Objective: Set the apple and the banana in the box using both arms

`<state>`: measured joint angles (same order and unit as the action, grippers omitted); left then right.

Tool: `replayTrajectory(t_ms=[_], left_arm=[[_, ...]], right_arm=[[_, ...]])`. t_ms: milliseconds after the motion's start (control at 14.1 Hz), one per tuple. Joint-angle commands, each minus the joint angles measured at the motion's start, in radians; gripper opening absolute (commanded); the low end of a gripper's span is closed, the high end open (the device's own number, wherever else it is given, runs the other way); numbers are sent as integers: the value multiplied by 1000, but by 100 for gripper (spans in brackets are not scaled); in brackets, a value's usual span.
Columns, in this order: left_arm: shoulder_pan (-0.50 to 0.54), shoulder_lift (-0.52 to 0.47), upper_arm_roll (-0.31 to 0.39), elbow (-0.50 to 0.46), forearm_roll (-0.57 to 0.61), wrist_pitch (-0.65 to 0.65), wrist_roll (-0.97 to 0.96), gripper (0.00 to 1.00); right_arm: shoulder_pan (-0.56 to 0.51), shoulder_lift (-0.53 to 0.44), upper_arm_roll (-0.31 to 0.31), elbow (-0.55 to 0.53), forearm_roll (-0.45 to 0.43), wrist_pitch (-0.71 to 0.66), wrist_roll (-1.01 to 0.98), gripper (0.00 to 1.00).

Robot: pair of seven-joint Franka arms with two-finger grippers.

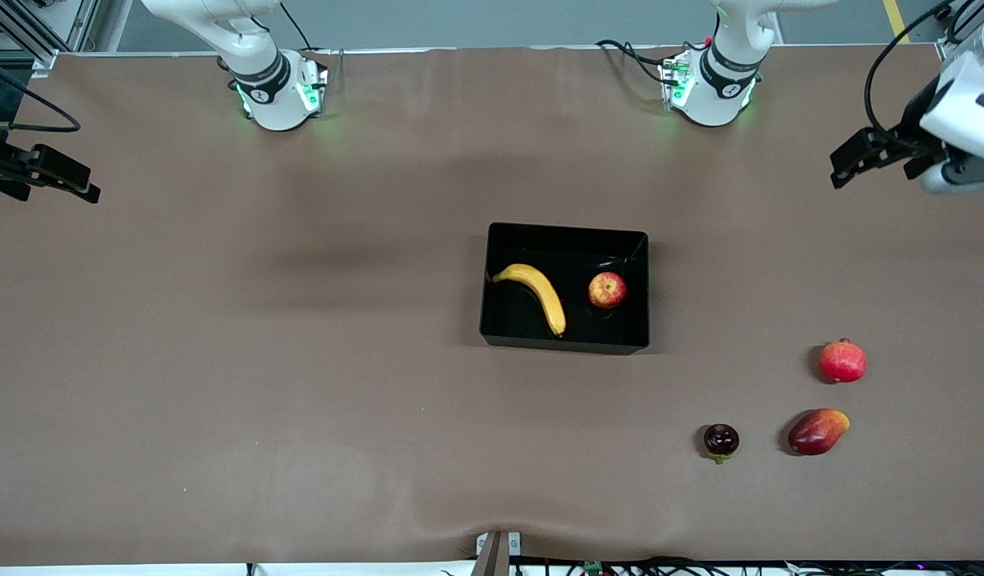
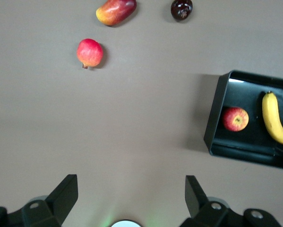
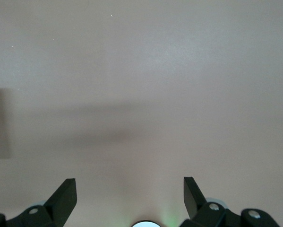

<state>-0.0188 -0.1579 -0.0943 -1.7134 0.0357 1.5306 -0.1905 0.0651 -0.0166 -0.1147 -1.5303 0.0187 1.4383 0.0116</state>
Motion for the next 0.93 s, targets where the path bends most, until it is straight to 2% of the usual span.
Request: replayTrajectory(t_ms=[0, 498, 854], left_arm=[[-10, -61, 5, -60, -19, 22, 20, 100], [-7, -40, 11, 15, -51, -24, 14, 100], [-9, -38, 8, 15, -51, -36, 5, 100]], right_arm=[[-8, 0, 7, 1, 4, 1, 5, 100], [-10, 0, 7, -1, 4, 1, 5, 100], [-7, 0, 7, 1, 4, 2, 5, 100]])
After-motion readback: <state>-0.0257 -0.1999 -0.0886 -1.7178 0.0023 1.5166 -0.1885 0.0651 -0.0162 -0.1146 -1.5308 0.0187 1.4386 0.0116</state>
